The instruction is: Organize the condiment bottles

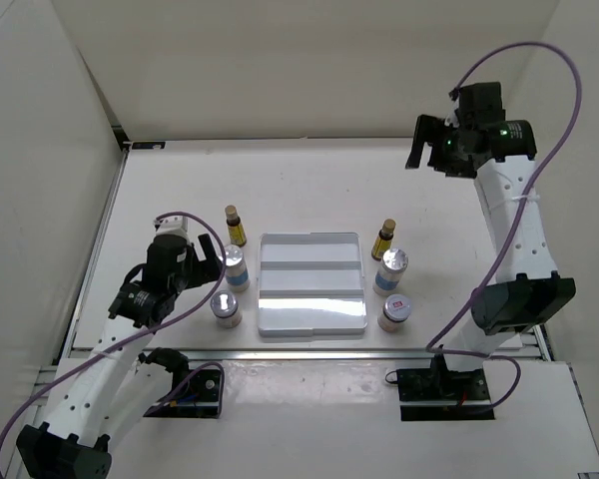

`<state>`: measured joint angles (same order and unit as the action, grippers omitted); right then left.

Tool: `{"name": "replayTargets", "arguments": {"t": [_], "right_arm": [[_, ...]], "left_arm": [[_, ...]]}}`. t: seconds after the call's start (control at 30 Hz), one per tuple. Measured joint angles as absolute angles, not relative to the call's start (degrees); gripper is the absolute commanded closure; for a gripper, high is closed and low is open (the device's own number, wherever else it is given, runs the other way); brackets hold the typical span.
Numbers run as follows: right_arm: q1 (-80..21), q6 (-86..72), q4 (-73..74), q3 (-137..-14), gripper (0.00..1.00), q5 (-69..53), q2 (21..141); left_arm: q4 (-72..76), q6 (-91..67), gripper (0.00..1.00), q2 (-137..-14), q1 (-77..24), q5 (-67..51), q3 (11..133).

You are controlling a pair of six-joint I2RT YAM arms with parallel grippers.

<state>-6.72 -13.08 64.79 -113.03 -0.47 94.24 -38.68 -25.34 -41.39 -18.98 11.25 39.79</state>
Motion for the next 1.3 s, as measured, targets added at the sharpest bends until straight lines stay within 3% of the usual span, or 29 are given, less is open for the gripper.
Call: {"name": "replayTargets", "arguments": {"t": [0.13,0.37,0.57,0.73,0.93,1.23,1.3], "right_arm": [[-6.7,-15.03,64.14,-121.1,0.0,0.78,94.08],[0.71,-15.64,61.32,-117.86,0.0,-13.63,93.82],[-17.54,-9.56,67.46,-120.18,0.0,3.9,102.13],[-22.74,-10.04,70.52,-115.57,0.13,8.82,104.49],[-21.43,-13.13,71.88,-107.5,0.13,12.53,104.49],[-22.11,-13.98,70.78,-100.42,0.37,12.73,104.53],[-22.11,-14.35,70.06,-99.48,0.37,12.19,104.53]], "left_arm": [[-38.72,-25.34,0.0,-41.36,-20.25,11.31,39.79],[-38.68,-25.34,0.0,-41.3,-21.58,11.81,39.51],[-39.0,-25.52,0.0,-40.97,-23.9,12.78,38.83],[-38.98,-25.52,0.0,-41.1,-25.39,13.82,38.83],[-38.98,-25.52,0.0,-41.41,-25.63,15.94,38.83],[-39.0,-25.5,0.0,-41.39,-25.63,16.71,38.33],[-39.0,-25.52,0.0,-41.39,-25.69,16.73,38.22]]}}
